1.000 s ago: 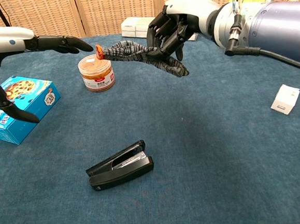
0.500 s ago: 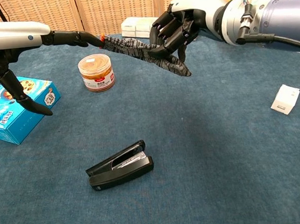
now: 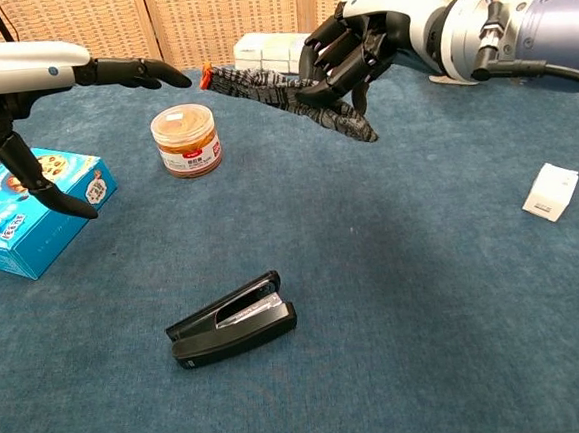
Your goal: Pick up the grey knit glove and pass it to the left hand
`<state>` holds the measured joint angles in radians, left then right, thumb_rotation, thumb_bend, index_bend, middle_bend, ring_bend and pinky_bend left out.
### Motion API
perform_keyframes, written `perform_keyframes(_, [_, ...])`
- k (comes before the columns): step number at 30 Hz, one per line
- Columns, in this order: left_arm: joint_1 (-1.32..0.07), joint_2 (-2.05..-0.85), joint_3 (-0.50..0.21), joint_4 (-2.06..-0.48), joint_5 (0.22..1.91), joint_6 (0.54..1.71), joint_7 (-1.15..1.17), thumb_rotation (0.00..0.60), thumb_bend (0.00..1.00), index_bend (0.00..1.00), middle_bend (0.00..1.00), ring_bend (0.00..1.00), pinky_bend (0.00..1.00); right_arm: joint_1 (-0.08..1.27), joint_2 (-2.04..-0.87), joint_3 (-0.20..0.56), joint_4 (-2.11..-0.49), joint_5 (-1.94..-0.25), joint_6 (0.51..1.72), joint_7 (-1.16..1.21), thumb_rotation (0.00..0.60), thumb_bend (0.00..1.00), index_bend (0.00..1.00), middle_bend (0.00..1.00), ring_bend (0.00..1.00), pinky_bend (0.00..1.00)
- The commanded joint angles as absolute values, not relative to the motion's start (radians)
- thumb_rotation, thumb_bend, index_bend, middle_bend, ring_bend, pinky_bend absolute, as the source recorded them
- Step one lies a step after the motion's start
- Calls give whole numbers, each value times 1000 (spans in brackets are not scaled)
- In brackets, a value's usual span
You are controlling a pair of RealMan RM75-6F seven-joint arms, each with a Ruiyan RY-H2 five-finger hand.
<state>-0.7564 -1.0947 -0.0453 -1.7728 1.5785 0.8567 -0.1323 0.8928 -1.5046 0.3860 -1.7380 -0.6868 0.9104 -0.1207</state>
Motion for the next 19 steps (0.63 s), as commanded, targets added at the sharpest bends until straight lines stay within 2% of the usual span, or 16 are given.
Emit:
perform_keyframes(1, [-762, -1104, -49, -1770, 1573, 855, -130, 600, 0, 8, 0, 0, 0, 894, -1503, 383, -1740, -688, 908, -117, 600, 453, 583, 581, 496, 608])
perform_keyframes(19, [-789, -1139, -68, -1805, 1493, 827, -46, 600, 0, 8, 0, 0, 0, 888, -1483, 381, -1766, -707, 905, -65, 600, 453, 583, 581, 496, 608])
